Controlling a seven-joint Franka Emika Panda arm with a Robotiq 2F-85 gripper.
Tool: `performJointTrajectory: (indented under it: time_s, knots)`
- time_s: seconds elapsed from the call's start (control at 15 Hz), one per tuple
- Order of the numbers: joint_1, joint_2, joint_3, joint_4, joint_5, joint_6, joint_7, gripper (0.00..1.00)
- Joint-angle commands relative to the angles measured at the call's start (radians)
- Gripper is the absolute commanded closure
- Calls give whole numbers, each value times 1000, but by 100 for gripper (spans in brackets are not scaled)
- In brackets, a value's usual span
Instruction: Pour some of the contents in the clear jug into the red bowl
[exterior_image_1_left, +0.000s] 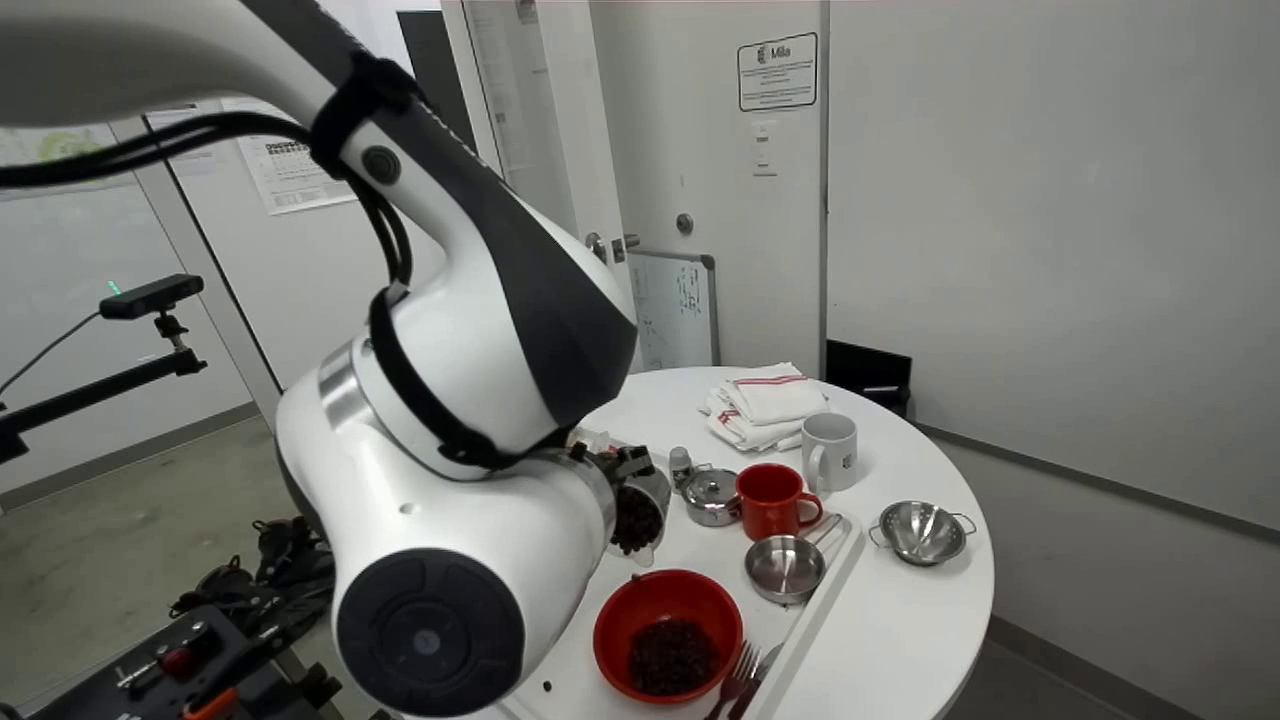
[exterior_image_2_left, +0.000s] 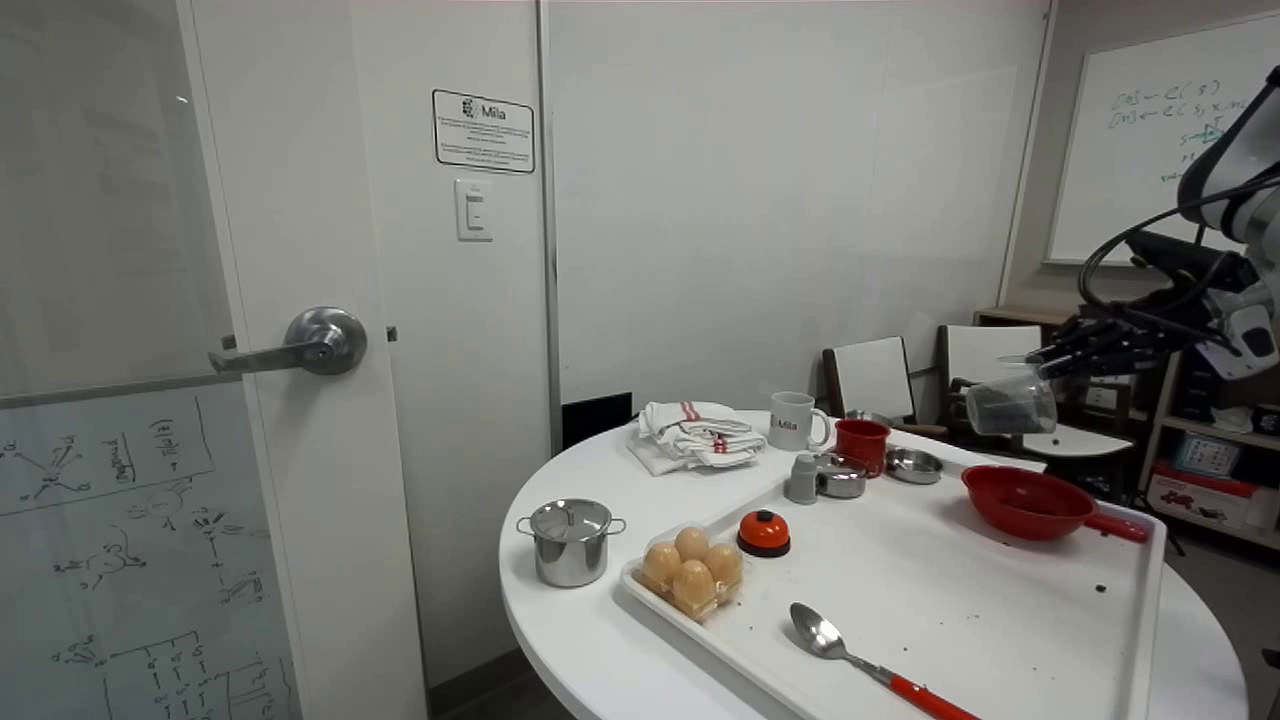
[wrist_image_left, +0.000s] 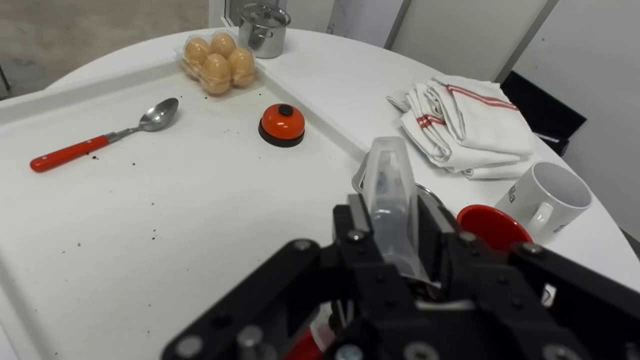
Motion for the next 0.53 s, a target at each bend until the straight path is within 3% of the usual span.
performJointTrajectory:
  time_s: [0.0, 0.47]
  knots:
    - [-19, 28, -13, 15, 14, -97, -49, 93]
    - [-42, 69, -35, 1, 11, -198, -128, 93]
